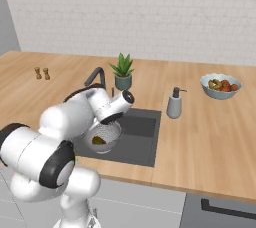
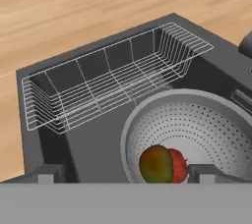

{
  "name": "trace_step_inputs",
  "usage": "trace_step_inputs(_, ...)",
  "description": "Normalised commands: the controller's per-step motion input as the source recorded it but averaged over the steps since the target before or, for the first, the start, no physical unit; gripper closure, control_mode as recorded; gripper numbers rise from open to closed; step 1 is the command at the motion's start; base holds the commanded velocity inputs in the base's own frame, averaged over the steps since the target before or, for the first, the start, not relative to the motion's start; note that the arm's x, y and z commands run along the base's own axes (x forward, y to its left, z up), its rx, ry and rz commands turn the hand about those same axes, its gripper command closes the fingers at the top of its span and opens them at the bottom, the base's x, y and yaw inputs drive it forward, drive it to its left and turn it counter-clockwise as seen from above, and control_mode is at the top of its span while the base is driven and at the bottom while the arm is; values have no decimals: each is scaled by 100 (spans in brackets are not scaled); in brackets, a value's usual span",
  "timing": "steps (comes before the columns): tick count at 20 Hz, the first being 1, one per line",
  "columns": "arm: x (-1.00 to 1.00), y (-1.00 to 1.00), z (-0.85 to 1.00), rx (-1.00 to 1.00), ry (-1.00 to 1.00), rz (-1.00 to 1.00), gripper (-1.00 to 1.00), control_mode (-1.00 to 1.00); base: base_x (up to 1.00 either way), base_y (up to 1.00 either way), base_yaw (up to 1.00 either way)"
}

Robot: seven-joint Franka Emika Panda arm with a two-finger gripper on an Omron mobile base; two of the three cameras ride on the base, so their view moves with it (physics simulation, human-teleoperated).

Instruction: Put the colander in the sink, put the mango, apple in the colander, and turn on the sink faucet and pour water over the colander.

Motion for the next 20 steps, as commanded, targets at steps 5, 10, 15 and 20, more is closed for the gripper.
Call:
trace_step_inputs(5, -34, -15, 41, 0, -35, 32, -100, -100, 0, 0, 0)
trace_step_inputs(10, 10, -7, 41, 9, -19, 7, -100, -100, 0, 0, 0)
trace_step_inputs(15, 40, -19, 24, 15, -17, 6, -100, -100, 0, 0, 0)
trace_step_inputs(20, 50, -17, 6, 14, -20, 3, -100, -100, 0, 0, 0)
